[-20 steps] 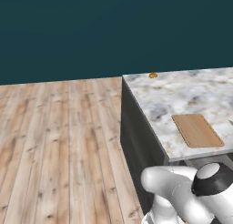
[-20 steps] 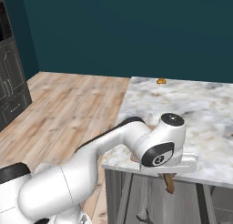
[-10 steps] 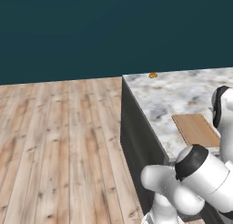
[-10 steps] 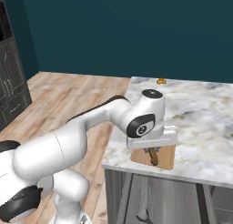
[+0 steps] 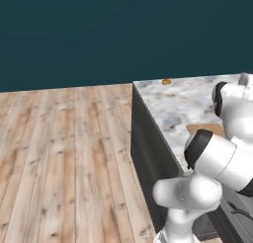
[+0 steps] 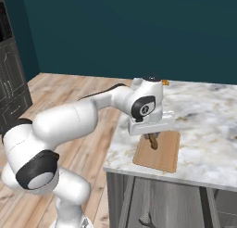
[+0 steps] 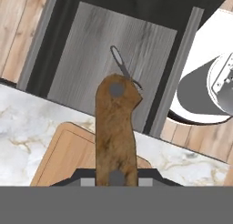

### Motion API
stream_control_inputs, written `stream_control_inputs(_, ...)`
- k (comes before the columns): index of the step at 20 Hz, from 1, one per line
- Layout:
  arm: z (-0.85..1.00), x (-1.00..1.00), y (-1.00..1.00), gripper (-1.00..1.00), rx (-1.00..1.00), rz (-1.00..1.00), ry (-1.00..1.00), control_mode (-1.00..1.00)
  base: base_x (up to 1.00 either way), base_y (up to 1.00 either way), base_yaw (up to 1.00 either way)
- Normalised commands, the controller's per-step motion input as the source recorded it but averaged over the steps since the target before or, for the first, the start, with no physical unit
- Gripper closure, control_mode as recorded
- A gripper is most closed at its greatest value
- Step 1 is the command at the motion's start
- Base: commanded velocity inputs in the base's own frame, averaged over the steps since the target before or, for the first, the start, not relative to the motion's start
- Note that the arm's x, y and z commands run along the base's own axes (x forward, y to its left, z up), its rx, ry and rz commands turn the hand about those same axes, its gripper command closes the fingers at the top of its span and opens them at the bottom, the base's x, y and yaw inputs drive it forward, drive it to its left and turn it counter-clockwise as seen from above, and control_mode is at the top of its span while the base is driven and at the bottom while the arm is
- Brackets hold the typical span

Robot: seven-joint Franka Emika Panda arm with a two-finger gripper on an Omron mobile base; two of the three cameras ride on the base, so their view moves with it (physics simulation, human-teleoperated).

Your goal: Open the drawer on the right and place the cutting tools on the cutting board.

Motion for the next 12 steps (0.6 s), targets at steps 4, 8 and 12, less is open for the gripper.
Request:
stream_control_inputs(4,-0.39,0.56,0.10,1.00,0.00,-0.21,0.00,-1.00,0.00,0.00,0.00)
stream_control_inputs(8,-0.56,0.48,0.11,1.00,0.00,-0.21,0.00,-1.00,0.00,0.00,0.00)
stream_control_inputs(12,-0.40,0.37,0.18,1.00,0.00,-0.18,0.00,-1.00,0.00,0.00,0.00)
